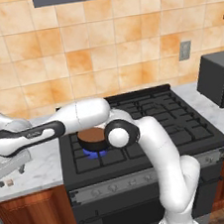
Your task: Pick up the sugar cube(s) and place them in the saucepan with hot chocolate.
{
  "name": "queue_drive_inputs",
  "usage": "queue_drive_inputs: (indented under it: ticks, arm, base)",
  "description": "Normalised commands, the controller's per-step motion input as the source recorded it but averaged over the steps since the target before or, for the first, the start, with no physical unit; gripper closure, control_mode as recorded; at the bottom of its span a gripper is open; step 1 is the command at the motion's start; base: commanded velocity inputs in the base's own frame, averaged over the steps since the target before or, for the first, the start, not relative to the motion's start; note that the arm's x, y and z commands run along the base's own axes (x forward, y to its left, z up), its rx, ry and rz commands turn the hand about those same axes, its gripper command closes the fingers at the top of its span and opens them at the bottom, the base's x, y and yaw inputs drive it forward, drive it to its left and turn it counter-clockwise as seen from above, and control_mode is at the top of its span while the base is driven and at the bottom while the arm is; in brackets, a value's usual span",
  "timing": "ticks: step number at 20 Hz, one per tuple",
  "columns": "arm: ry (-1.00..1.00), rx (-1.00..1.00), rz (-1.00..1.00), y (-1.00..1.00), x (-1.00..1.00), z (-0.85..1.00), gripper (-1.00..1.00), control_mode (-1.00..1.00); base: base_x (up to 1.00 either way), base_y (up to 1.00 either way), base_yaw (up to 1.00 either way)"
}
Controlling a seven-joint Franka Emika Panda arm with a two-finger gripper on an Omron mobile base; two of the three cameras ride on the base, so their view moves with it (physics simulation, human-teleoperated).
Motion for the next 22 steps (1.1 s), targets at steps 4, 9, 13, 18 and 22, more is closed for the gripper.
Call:
queue_drive_inputs:
  ticks: [4, 9, 13, 18, 22]
  arm:
    - [0.00, -0.08, -0.28, 0.01, 0.14, -0.19, -1.00, -1.00]
    - [0.00, -0.13, -0.21, 0.00, 0.25, -0.08, -1.00, -1.00]
    - [-0.02, -0.06, -0.17, 0.33, 0.06, -0.01, -1.00, -1.00]
    - [-0.05, -0.18, -0.08, 0.37, 0.29, -0.12, -1.00, -1.00]
    - [-0.04, -0.18, -0.05, 0.31, 0.39, -0.27, -1.00, -1.00]
  base:
    - [0.00, 0.00, 0.00]
    - [0.00, 0.00, 0.00]
    - [0.00, 0.00, 0.00]
    - [0.00, 0.00, 0.00]
    - [0.00, 0.00, 0.00]
